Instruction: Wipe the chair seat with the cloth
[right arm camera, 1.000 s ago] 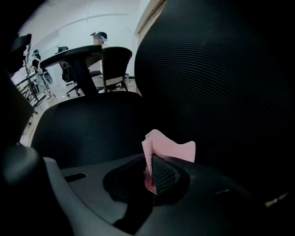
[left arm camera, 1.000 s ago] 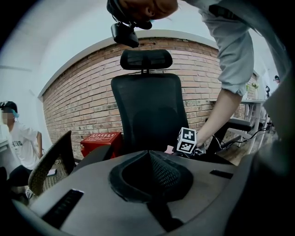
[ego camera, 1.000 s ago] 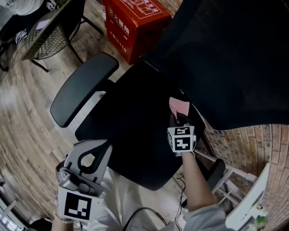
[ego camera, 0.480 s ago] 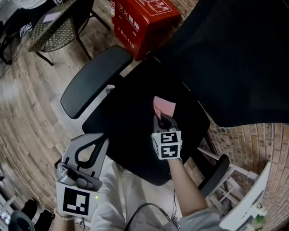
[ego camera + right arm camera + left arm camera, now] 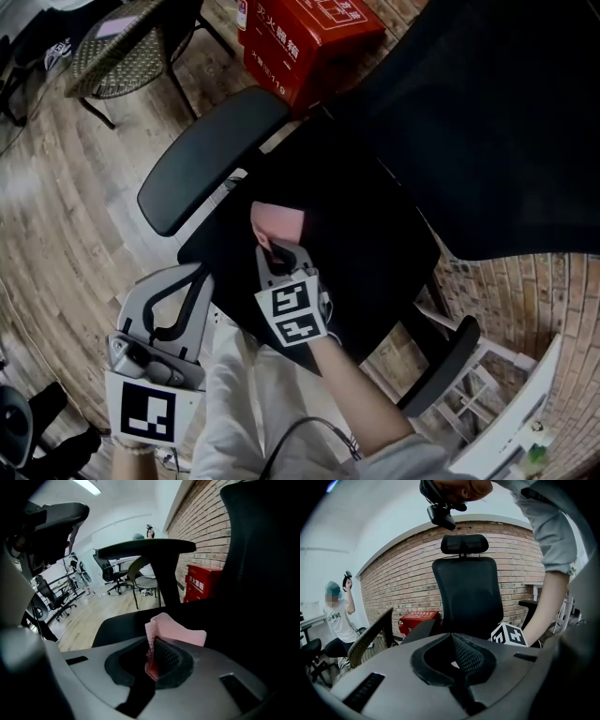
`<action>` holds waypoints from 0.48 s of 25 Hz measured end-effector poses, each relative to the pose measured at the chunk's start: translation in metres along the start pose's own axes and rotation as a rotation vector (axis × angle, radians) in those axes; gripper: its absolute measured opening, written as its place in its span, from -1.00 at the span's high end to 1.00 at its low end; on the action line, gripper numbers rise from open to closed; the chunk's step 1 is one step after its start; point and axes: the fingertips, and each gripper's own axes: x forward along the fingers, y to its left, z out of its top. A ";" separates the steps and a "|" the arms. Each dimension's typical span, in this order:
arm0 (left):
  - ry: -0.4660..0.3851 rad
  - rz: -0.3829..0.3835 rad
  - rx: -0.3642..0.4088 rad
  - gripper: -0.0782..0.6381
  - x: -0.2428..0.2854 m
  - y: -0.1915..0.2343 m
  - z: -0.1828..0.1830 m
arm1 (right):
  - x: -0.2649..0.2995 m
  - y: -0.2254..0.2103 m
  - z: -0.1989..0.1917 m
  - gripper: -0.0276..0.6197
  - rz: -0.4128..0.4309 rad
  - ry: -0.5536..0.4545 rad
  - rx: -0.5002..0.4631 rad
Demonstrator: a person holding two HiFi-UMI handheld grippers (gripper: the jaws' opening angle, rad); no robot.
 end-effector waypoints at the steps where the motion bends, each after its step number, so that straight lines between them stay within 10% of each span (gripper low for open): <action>1: 0.000 0.005 0.002 0.73 -0.001 0.001 0.000 | 0.003 0.011 0.006 0.74 0.022 -0.008 -0.023; 12: 0.011 0.016 0.012 0.73 -0.006 0.007 -0.004 | 0.017 0.069 0.031 0.74 0.155 -0.017 -0.173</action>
